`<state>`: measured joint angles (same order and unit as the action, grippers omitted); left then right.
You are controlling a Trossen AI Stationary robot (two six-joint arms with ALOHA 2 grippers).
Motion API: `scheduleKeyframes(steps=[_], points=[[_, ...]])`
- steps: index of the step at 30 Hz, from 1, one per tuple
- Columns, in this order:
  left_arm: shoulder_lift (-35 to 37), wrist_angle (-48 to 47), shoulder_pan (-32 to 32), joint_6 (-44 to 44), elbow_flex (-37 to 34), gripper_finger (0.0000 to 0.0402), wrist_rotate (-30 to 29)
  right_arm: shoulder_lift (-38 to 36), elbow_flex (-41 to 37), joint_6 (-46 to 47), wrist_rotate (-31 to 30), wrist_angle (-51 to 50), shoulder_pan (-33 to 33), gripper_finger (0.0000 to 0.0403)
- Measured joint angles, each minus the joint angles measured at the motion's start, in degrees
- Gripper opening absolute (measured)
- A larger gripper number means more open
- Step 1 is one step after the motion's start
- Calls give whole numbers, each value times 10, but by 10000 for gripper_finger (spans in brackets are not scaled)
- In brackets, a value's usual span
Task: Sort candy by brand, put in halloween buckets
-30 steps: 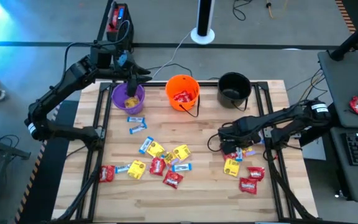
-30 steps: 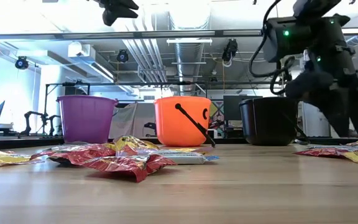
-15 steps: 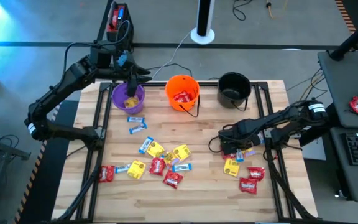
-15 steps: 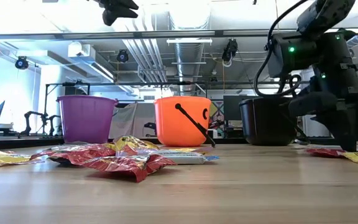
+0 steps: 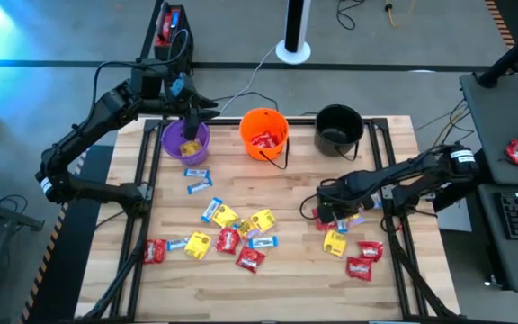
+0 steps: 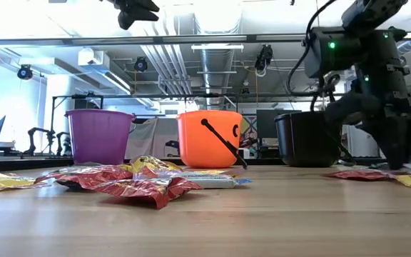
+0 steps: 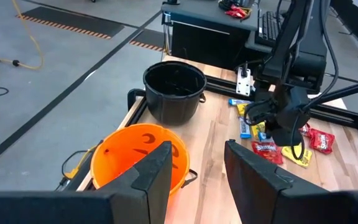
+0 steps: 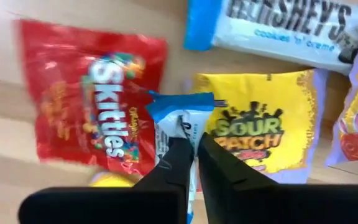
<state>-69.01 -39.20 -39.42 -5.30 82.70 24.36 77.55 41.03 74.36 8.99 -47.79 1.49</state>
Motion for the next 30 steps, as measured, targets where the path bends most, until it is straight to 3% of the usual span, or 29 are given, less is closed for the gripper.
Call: scheduleKeyframes(steps=[10,15,23,30], points=[[-11,2,0,0,0,132,0,-40,53,-6,-48,-18,-2,16],[-17,14,0,4,0,132,0,-37,127,-86,-95,-17,-35,16],[-16,47,0,28,0,132,0,19,328,-334,-137,-14,-187,17],[-16,29,0,29,0,132,-39,89,469,-476,-137,-40,-323,9]])
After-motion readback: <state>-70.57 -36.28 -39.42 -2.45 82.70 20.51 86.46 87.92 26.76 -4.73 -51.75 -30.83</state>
